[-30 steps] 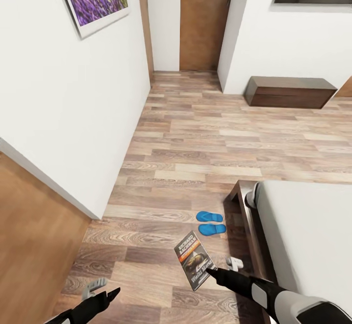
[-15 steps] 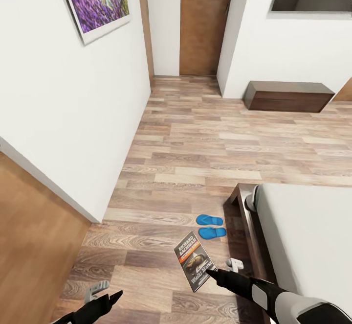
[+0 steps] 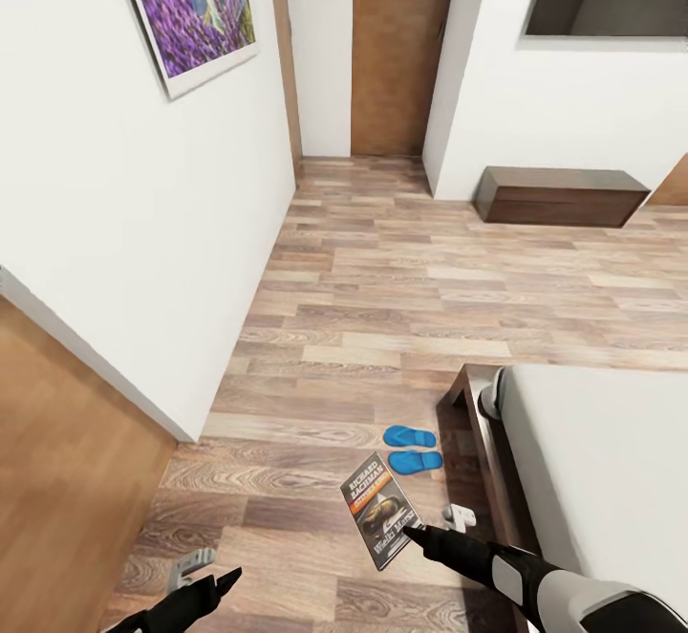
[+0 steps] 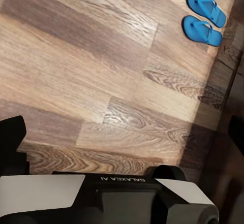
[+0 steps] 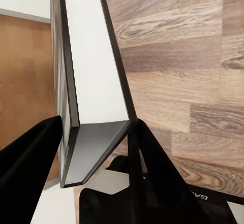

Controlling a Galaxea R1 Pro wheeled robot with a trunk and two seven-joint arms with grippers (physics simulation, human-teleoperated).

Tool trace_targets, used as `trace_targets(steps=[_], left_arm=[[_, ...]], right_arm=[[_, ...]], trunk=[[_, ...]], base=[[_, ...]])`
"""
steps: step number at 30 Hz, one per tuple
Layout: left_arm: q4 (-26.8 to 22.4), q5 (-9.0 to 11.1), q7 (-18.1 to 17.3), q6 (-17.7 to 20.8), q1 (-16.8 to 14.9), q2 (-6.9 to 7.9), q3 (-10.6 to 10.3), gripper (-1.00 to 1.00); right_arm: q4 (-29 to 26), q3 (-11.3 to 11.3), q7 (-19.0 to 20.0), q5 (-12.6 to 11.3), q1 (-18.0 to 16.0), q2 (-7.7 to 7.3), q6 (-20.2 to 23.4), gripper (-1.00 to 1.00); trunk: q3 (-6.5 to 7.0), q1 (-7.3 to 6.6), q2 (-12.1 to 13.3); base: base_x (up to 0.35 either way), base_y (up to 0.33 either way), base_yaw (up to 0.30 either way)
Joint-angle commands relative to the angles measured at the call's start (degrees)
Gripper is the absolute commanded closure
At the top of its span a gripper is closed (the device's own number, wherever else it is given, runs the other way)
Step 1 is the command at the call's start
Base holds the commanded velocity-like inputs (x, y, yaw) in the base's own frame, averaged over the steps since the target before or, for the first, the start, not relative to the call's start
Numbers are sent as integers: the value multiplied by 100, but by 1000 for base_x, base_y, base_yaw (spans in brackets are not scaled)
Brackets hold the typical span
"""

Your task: In the bedroom, move the book from the bed onto either nightstand, and place the two sandals side by side next to the bed.

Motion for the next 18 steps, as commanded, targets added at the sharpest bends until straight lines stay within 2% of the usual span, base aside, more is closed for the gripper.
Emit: trace_targets(steps=[1,18], left_arm=[[8,-50,-9,-38,-4,2,30,-100],[8,-50,-7,-38,5,2,29,-100]], right_arm=[[18,45,32,-58,-8,2,5,100],[22,45,32,-59,-8,2,5,100]], trunk=[[5,1,-4],[162,1,-4]], base=[[0,0,0],[0,0,0]])
